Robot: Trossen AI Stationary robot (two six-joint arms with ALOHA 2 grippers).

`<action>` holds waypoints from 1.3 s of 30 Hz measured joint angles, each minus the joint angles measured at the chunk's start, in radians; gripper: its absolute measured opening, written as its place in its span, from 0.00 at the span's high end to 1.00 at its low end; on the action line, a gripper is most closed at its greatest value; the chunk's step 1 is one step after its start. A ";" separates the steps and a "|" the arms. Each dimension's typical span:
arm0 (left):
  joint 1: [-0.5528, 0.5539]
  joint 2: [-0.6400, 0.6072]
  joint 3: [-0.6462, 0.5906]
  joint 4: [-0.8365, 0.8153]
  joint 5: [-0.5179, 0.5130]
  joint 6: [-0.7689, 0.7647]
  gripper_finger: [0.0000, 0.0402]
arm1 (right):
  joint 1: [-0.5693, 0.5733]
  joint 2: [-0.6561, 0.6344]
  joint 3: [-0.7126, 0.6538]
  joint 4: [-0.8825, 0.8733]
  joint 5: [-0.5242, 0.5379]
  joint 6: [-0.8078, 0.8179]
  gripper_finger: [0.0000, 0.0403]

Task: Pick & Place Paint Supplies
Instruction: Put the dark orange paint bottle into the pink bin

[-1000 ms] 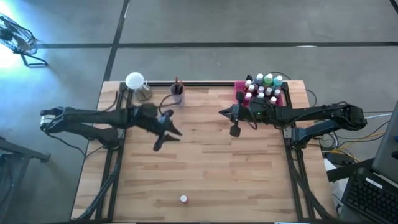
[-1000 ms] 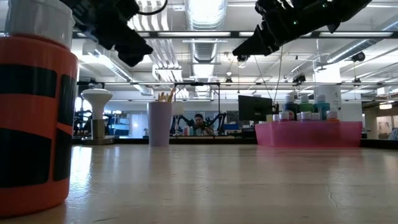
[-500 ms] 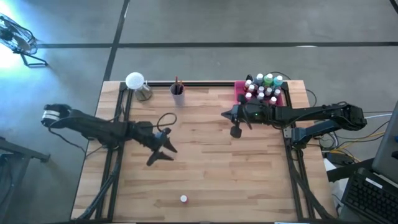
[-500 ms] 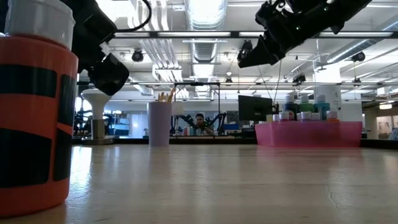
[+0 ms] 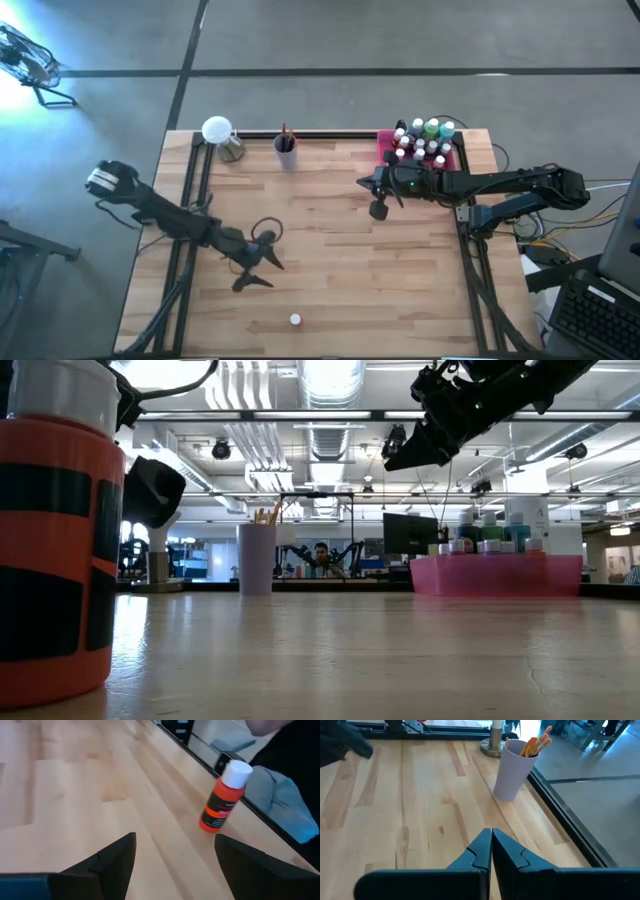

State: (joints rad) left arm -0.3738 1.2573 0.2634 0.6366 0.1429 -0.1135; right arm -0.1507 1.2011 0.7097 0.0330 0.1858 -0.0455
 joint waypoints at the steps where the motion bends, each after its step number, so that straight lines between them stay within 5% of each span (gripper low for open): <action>1: -0.013 0.032 0.006 0.026 -0.003 -0.001 0.32 | 0.000 0.000 0.000 0.000 0.000 0.010 0.98; 18: -0.132 0.465 0.273 0.089 0.095 -0.007 0.32 | 0.000 -0.002 0.000 -0.008 0.000 0.020 0.98; 39: -0.140 0.535 0.397 0.089 0.098 0.086 0.33 | 0.006 -0.002 0.000 -0.043 -0.007 0.130 0.98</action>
State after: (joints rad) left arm -0.5137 1.7923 0.6602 0.7252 0.2411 -0.0275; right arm -0.1447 1.1995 0.7101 -0.0103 0.1788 0.0841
